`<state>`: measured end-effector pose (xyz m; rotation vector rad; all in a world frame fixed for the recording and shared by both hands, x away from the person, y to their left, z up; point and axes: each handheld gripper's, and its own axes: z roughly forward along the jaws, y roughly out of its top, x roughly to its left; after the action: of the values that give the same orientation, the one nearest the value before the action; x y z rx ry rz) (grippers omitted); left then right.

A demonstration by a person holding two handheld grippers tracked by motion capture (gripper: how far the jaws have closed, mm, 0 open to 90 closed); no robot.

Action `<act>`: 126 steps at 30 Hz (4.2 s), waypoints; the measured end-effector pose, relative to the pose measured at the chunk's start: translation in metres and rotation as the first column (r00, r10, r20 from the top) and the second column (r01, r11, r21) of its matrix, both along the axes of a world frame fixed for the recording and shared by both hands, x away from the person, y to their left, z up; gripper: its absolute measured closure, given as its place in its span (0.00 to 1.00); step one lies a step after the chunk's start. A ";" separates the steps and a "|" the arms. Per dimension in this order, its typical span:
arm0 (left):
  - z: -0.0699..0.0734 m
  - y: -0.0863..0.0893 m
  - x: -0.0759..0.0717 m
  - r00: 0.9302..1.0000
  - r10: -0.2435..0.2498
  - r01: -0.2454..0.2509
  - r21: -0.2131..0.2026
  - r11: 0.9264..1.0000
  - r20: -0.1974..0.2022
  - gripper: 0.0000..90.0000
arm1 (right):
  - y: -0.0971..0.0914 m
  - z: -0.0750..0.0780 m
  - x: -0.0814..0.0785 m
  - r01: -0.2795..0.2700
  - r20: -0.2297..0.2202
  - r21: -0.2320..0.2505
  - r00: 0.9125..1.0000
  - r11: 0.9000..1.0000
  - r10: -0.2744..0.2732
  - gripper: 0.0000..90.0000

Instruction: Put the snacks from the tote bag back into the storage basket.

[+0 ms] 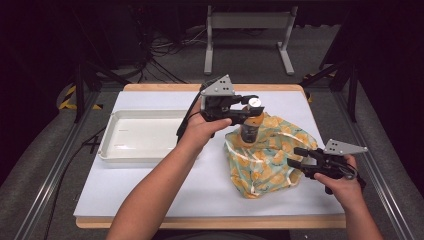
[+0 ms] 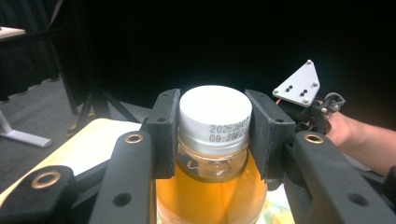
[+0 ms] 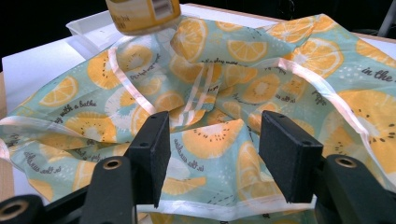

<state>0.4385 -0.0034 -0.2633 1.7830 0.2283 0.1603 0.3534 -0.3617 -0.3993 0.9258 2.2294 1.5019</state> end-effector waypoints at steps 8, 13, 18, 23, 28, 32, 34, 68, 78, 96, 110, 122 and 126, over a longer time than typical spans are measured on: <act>0.000 0.036 0.002 0.999 0.041 -0.041 -0.014 0.999 -0.006 0.65 | 0.001 0.000 0.000 -0.001 -0.001 -0.002 1.000 1.000 0.001 0.49; 0.000 0.056 0.003 0.997 0.072 -0.072 -0.012 0.997 -0.011 0.65 | 0.002 0.000 0.000 -0.001 0.005 -0.002 1.000 1.000 0.001 0.49; 0.000 0.072 0.005 0.995 0.100 -0.100 -0.008 0.995 -0.006 0.65 | 0.002 0.000 0.000 -0.003 0.011 0.001 1.000 1.000 0.003 0.50; -0.002 0.091 0.008 0.991 0.136 -0.136 -0.003 0.991 -0.009 0.65 | 0.003 0.000 0.000 -0.006 0.010 -0.005 1.000 1.000 0.006 0.50; -0.005 0.108 0.010 0.987 0.160 -0.160 -0.004 0.987 -0.011 0.65 | 0.004 -0.001 0.000 -0.005 0.009 -0.008 1.000 1.000 0.005 0.50; -0.005 0.119 0.011 0.985 0.170 -0.170 -0.006 0.985 -0.009 0.65 | 0.004 -0.001 0.001 -0.006 0.011 -0.011 1.000 1.000 0.007 0.50; -0.006 0.123 0.012 0.985 0.174 -0.174 -0.012 0.985 -0.012 0.65 | 0.005 -0.001 0.000 -0.006 0.011 -0.011 1.000 1.000 0.006 0.50; -0.029 0.187 0.025 0.984 0.180 -0.180 0.005 0.984 -0.010 0.65 | 0.007 -0.003 0.001 -0.005 0.008 -0.023 1.000 1.000 0.005 0.50; -0.046 0.186 0.024 0.987 0.158 -0.157 0.033 0.987 -0.011 0.65 | 0.008 -0.003 0.001 -0.008 0.004 -0.026 1.000 1.000 0.008 0.50; -0.066 0.179 0.020 0.990 0.138 -0.133 0.127 0.983 -0.026 0.65 | 0.008 -0.004 0.001 -0.013 0.000 -0.031 1.000 0.999 0.013 0.50; -0.079 0.177 0.020 0.989 0.140 -0.131 0.155 0.979 -0.048 0.64 | 0.008 -0.004 0.001 -0.013 0.000 -0.030 1.000 0.999 0.013 0.50; -0.081 0.173 0.019 0.988 0.148 -0.136 0.190 0.972 -0.052 0.64 | 0.008 -0.004 0.001 -0.014 0.001 -0.027 1.000 1.000 0.014 0.50; -0.083 0.171 0.018 0.989 0.138 -0.125 0.217 0.968 -0.048 0.64 | 0.008 -0.004 0.001 -0.014 0.001 -0.026 1.000 1.000 0.014 0.50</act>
<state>0.4566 0.1676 -0.3460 1.9892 0.3872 0.2315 0.3544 -0.3540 -0.4034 0.9033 2.2543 1.4749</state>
